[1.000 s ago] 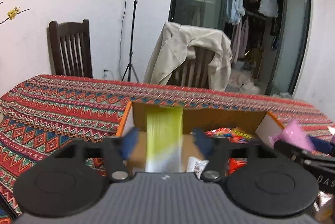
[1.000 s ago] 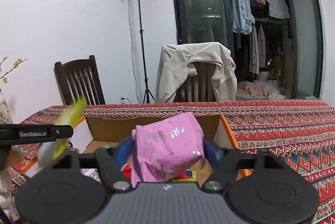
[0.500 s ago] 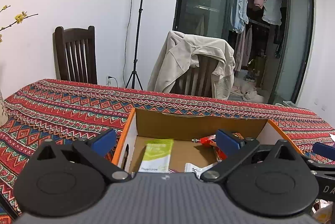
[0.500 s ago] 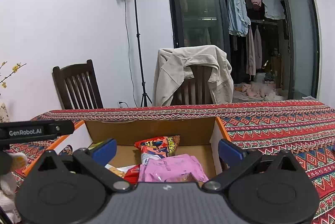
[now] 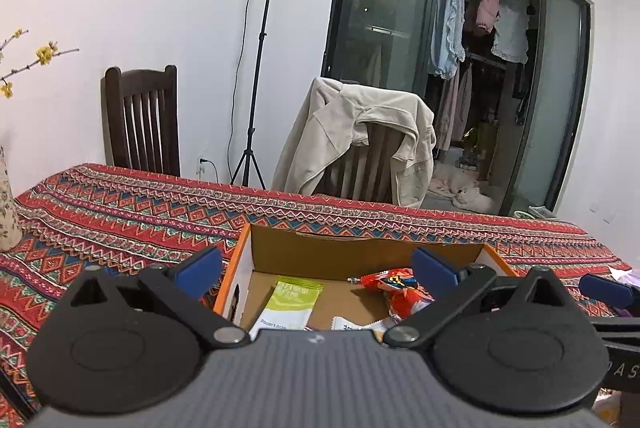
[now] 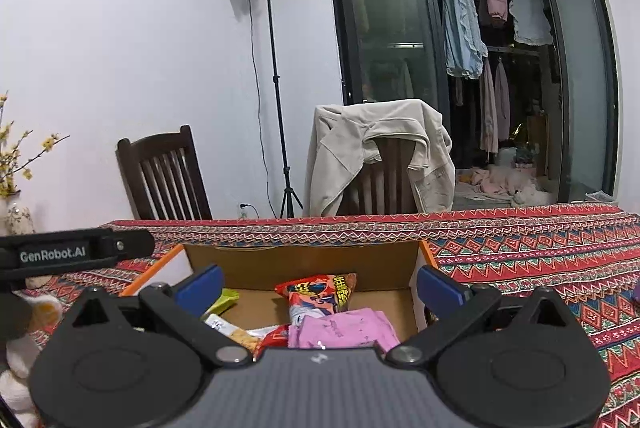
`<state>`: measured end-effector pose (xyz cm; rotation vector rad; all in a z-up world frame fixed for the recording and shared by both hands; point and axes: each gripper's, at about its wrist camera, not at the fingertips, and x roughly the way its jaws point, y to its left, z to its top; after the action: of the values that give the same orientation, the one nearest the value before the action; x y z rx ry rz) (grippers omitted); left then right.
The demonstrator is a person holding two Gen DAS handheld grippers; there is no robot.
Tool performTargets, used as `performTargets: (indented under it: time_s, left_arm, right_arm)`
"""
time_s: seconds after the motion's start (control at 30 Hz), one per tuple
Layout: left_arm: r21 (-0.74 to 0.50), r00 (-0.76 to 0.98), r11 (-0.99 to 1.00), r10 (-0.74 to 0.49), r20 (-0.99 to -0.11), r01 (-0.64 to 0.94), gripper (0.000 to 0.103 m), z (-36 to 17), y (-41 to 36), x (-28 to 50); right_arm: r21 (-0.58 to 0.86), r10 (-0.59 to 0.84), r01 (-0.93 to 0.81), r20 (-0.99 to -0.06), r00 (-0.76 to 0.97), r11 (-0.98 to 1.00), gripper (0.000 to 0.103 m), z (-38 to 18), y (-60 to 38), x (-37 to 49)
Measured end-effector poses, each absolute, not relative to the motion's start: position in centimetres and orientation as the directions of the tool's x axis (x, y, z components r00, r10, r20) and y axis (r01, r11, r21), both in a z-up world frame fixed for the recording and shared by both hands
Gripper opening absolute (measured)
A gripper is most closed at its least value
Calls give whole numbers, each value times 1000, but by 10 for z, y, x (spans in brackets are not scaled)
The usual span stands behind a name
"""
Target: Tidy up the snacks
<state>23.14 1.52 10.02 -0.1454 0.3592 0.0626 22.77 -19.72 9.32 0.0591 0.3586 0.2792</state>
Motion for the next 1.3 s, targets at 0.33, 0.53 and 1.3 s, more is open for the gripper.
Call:
performTargets:
  time_s: [0.33,0.53,1.3]
  left_arm:
    - [-130,929,985,57,-367,-111,103,104,20,189]
    - [-120,917,986,62,-394,-118,103,95,25,167]
    - [-56,879,978,153,-452,-199,103,21,52,120]
  right_arm:
    - [99,280,-262,-360,890,960,103,98,-216,189]
    - [100,285,-268,-381,880,958,103,90,-230,161]
    - [53,203,-207,-539,818,977,103,30,-271,117]
